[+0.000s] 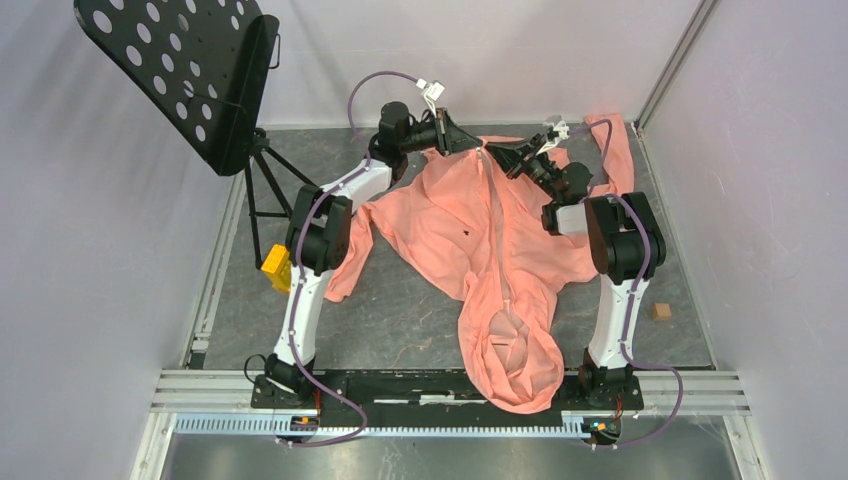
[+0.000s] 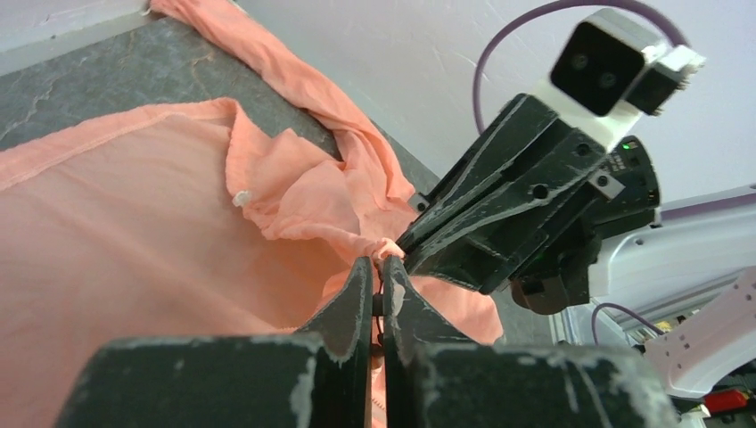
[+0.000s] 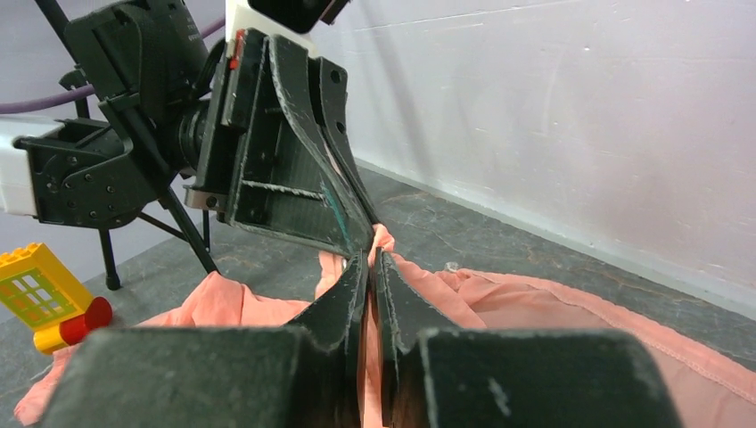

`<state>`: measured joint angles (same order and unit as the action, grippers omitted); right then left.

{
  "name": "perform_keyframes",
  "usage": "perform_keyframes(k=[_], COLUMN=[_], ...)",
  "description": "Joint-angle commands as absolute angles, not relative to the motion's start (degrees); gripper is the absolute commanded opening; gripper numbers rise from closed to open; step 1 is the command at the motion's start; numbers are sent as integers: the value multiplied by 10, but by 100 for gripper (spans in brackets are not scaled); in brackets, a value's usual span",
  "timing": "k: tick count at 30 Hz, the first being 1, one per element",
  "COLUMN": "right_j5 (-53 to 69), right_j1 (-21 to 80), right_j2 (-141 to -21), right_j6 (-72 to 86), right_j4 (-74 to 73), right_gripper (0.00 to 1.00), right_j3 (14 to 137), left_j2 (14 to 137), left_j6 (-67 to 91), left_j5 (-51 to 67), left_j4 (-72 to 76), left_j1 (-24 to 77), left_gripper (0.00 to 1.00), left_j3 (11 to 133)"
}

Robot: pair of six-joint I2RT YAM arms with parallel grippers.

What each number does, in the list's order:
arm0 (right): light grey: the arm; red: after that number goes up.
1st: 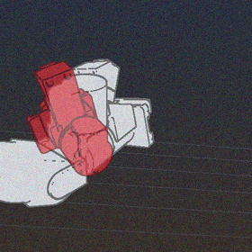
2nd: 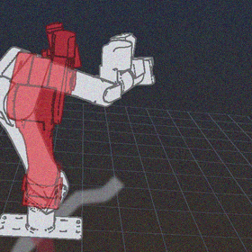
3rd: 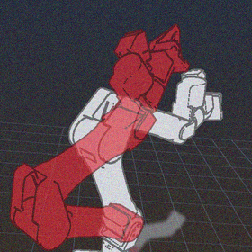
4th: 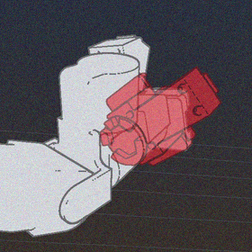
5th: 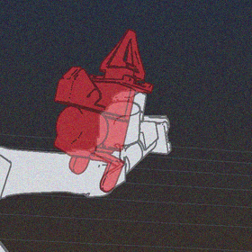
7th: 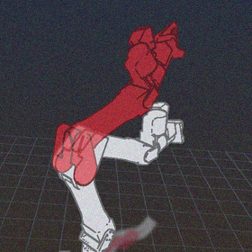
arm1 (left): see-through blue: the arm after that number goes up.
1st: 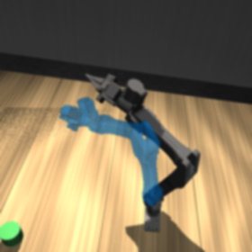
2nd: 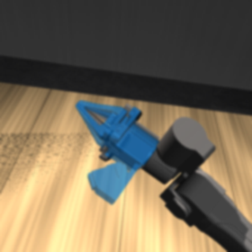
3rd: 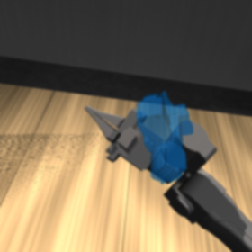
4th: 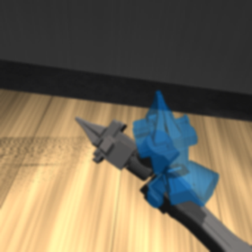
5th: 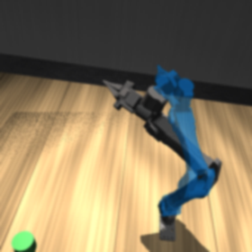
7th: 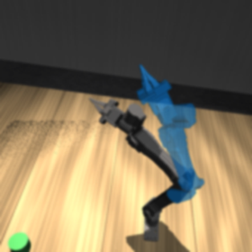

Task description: Zip up the jacket

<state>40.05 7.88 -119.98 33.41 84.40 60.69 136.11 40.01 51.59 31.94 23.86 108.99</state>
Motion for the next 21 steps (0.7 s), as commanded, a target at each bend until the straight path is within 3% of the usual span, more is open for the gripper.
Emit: perform_keyframes(k=[1,6,7,9,13,17,21], right_j5=[382,305,292,257,286,355,357], right_j1=[80,65,66,68,68,77,82], right_j2=[-1189,-1093,-1074,-1041,-998,-1004,-1006], right_j6=[337,305,283,263,297,360,375], right_j4=[889,681,605,477,402,441,524], right_gripper=[24,61,75,83,81,72,71], right_j3=[618,575,579,597,583,559,501], left_j2=[1320,1307,1305,1304,1299,1291,1289], left_j6=[379,350,348,351,350,342,338], left_j5=[481,456,455,457,460,468,473], left_j4=[333,301,300,304,305,293,290], left_j1=[243,244,244,244,244,245,244], left_gripper=[2,2,2,2,2,2,2], left_j3=[1070,1058,1056,1053,1046,1044,1042])
